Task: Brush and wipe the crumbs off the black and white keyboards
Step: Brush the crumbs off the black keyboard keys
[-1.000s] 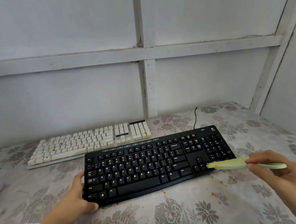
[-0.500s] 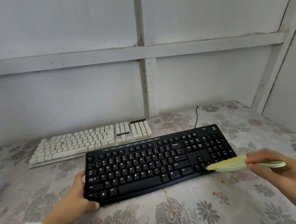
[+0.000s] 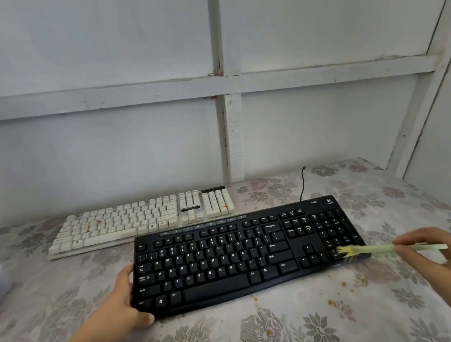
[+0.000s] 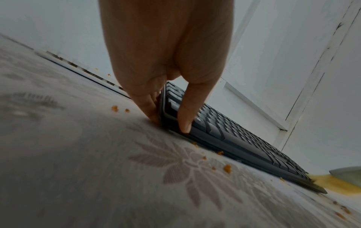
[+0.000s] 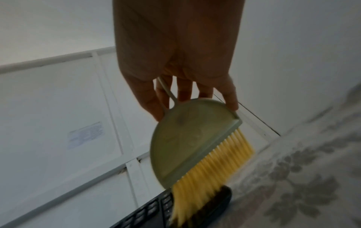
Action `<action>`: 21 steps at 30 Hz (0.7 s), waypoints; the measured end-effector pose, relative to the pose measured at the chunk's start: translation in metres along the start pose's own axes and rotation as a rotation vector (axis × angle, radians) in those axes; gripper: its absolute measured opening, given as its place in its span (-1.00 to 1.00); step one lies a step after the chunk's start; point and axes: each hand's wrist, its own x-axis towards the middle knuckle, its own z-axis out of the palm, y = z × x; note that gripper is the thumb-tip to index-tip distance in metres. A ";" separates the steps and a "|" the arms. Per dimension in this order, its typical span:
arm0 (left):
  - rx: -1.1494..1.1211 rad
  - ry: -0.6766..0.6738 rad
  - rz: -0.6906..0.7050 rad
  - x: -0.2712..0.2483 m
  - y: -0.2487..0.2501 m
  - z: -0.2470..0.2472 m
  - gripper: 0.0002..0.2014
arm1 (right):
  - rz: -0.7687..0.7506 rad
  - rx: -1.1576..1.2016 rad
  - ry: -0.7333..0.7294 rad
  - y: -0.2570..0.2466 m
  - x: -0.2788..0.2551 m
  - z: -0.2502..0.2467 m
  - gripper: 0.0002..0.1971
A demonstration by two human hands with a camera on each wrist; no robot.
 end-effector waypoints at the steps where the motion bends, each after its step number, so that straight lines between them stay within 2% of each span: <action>1: -0.001 -0.004 -0.001 0.000 0.000 0.000 -0.03 | -0.032 -0.027 0.019 -0.007 -0.002 0.002 -0.65; 3: -0.008 -0.009 -0.002 0.000 0.000 0.000 -0.03 | -0.109 0.062 -0.016 -0.035 -0.012 0.012 -0.73; 5: 0.001 -0.008 0.001 0.000 -0.001 0.000 -0.02 | -0.197 0.214 -0.132 -0.066 -0.028 0.034 -0.88; 8: -0.003 -0.011 0.005 0.000 -0.001 -0.001 -0.02 | -0.359 0.256 -0.416 -0.100 -0.057 0.085 -0.90; 11: 0.006 -0.002 0.014 0.000 -0.002 -0.002 -0.02 | -0.616 0.232 -0.653 -0.116 -0.087 0.140 -0.93; 12: 0.010 0.003 0.015 0.000 -0.003 -0.002 -0.02 | -0.654 0.239 -0.711 -0.119 -0.094 0.154 -0.93; 15: 0.019 0.013 0.023 -0.001 -0.002 -0.002 -0.03 | -0.597 0.216 -0.892 -0.117 -0.098 0.167 -0.89; 16: 0.019 0.008 0.024 -0.001 -0.001 -0.002 -0.03 | -0.582 0.192 -0.880 -0.113 -0.095 0.162 -0.91; 18: 0.016 0.003 0.021 -0.001 -0.002 -0.002 -0.03 | -0.522 0.206 -0.734 -0.097 -0.082 0.139 -0.97; 21: 0.010 0.006 0.017 0.001 -0.002 -0.001 -0.01 | -0.377 0.271 -0.465 -0.065 -0.056 0.094 -0.81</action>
